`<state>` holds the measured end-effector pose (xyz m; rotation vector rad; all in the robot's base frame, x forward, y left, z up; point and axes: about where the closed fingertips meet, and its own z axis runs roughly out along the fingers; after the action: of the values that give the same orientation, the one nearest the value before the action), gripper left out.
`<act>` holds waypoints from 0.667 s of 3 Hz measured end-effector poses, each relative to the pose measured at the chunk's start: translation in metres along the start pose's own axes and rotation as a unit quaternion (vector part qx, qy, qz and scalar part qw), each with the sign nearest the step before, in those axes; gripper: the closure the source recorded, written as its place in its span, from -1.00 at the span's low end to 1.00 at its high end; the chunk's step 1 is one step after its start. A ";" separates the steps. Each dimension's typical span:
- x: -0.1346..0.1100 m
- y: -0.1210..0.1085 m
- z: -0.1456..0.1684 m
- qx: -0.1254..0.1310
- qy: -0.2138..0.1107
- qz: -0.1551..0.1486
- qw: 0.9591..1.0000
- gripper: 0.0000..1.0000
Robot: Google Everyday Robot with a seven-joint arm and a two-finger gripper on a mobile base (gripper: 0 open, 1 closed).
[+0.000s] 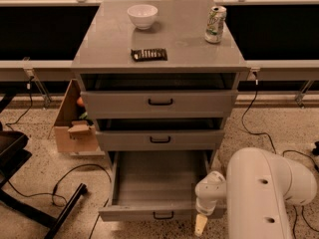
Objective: Open bottom drawer
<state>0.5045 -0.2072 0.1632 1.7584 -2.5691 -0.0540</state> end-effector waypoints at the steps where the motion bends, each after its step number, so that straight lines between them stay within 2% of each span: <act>1: -0.003 0.004 -0.012 -0.010 -0.018 -0.014 1.000 -1.00; 2: -0.009 0.020 -0.059 -0.025 -0.038 -0.072 0.996 -1.00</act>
Offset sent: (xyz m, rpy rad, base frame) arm -0.0291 0.0288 0.1683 0.1437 0.0232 0.3634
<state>0.4918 -0.1928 0.2231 1.9573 -2.4612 -0.1907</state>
